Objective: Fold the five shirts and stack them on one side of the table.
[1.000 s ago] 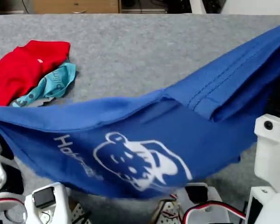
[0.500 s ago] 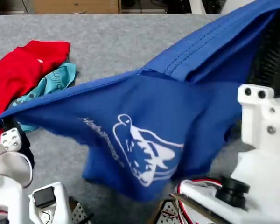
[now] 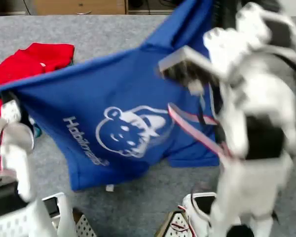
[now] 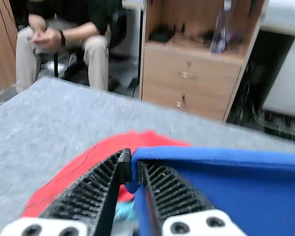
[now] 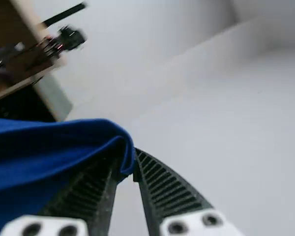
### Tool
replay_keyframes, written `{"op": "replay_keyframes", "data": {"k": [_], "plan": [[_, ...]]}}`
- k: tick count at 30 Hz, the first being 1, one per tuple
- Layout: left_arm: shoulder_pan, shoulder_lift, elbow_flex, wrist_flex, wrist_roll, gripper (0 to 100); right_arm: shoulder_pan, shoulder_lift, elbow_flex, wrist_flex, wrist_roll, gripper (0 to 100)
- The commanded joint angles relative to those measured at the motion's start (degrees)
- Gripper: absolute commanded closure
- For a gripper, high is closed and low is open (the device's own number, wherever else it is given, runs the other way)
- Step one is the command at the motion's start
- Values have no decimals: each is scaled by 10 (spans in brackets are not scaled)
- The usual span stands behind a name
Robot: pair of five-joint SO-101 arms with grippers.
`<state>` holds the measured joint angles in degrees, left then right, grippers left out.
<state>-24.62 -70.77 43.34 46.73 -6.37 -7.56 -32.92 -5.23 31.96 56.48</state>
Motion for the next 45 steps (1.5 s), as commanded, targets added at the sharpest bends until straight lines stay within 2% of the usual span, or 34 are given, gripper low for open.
{"op": "replay_keyframes", "data": {"k": [1,4,9,15,19,24,26,29,35,40,45], "plan": [[4,49,84,-256,19,980,-7,64,39,-100,6,995],[4,130,76,-313,19,980,-8,151,39,-159,5,995],[6,288,-4,-317,19,980,-11,272,-1,-201,5,995],[32,409,-69,-315,16,981,-16,358,-87,-185,-35,995],[35,409,-68,-281,16,981,-16,362,-124,-105,-40,995],[30,409,-89,-144,11,981,-17,327,-171,113,-35,995],[23,408,-96,-89,-26,981,-19,309,-176,193,-22,995],[19,388,-106,-21,-71,981,-19,285,-171,275,11,995],[35,265,-58,62,-80,981,-16,259,-170,404,39,995],[83,109,69,111,-82,981,-8,223,-139,501,115,995],[82,-15,207,113,-87,981,15,125,8,506,166,995]]}}
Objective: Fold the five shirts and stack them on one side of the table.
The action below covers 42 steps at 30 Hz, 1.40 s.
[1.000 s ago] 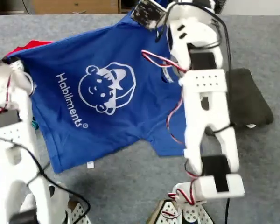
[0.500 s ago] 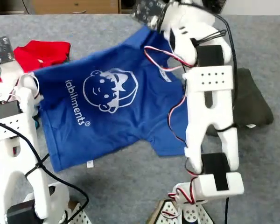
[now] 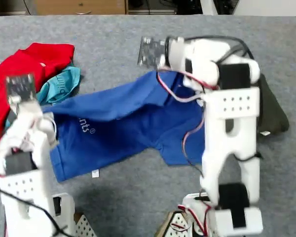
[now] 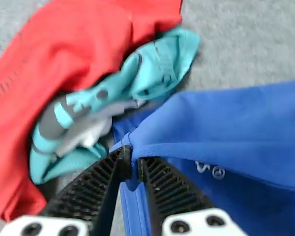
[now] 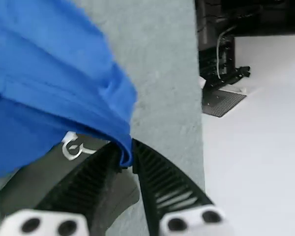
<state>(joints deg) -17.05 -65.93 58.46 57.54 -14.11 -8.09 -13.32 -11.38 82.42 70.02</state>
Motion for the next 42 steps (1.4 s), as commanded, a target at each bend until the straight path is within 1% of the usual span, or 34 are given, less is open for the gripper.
{"op": "replay_keyframes", "data": {"k": [1,3,7,14,17,22,25,29,33,35,37,42], "plan": [[6,-79,76,9,-20,981,25,-93,109,-9,36,995],[6,-97,97,31,-39,981,42,-139,188,-40,40,995],[6,-113,107,78,-52,981,68,-234,333,-95,53,995],[6,-128,109,124,-56,981,114,-376,489,-102,78,995],[5,-132,110,135,-69,981,137,-415,526,-102,93,995],[5,-136,112,140,-149,981,180,-457,573,-101,124,995],[5,-136,129,140,-172,981,196,-477,601,-101,145,995],[4,-136,140,161,-193,981,202,-515,644,-101,168,995],[4,-136,141,162,-195,981,203,-552,691,-98,173,995],[4,-136,142,164,-211,981,203,-567,706,-77,192,995],[-8,-136,142,169,-227,981,203,-582,720,-60,203,995],[-29,-136,152,171,-258,981,203,-600,754,-65,205,995]]}}
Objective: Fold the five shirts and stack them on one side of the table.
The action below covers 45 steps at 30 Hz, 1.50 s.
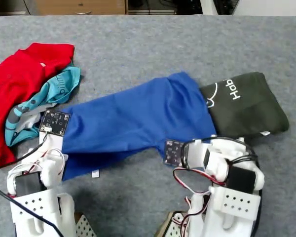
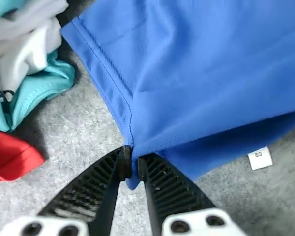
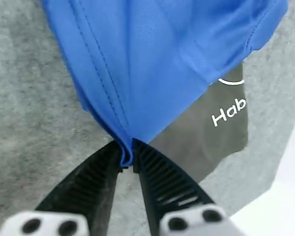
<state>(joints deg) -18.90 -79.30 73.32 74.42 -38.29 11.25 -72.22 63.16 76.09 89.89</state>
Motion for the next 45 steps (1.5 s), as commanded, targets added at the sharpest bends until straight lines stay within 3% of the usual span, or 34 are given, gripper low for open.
{"op": "replay_keyframes", "data": {"k": [1,5,9,16,20,24,26,28,33,37,41,45], "plan": [[-9,-2,8,3,-21,981,9,-11,15,-11,6,995],[-1,-2,27,6,-65,978,10,-13,34,-42,5,985],[0,-2,25,56,-155,973,10,-14,31,-46,3,853],[-47,-3,-36,61,-144,790,10,-15,-14,-41,4,709],[-61,-3,-113,63,-142,786,10,-9,-59,-41,4,741],[-62,2,-198,60,-137,816,-7,-7,-102,-62,-44,898],[-59,3,-221,50,-105,909,-36,-4,-117,-81,-84,998],[-59,3,-229,23,-72,989,-57,10,-138,-84,-116,961],[-58,4,-232,12,-60,940,-73,87,-196,-96,-155,962],[-29,54,-190,-87,51,940,-115,223,-259,-146,-229,962],[-6,196,-170,-200,152,940,-160,420,-381,-155,-331,963],[-2,367,-217,-245,219,940,-179,614,-524,-155,-434,963]]}}
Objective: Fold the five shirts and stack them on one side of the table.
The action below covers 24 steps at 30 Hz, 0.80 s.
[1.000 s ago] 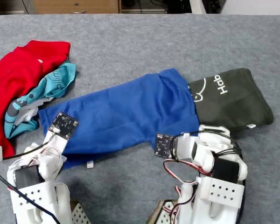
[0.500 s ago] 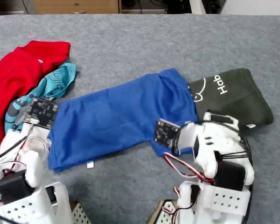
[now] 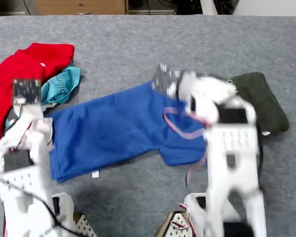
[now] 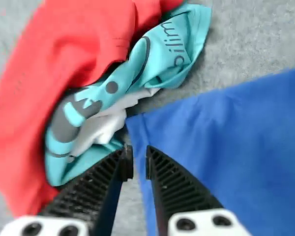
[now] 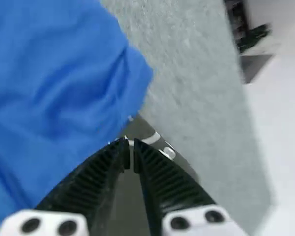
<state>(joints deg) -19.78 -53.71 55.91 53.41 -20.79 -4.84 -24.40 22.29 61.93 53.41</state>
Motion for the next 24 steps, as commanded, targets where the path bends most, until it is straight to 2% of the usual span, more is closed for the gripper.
{"op": "replay_keyframes", "data": {"k": [1,7,14,16,24], "plan": [[7,148,-58,-37,51,940,-22,179,-147,-13,-87,963],[11,332,-131,-47,55,940,-22,416,-335,41,-138,963],[4,502,-157,-123,54,956,-11,652,-569,106,-174,963],[-13,532,-176,-126,55,984,2,706,-640,125,-174,963],[-73,548,-209,-108,27,981,54,881,-910,230,-170,993]]}}
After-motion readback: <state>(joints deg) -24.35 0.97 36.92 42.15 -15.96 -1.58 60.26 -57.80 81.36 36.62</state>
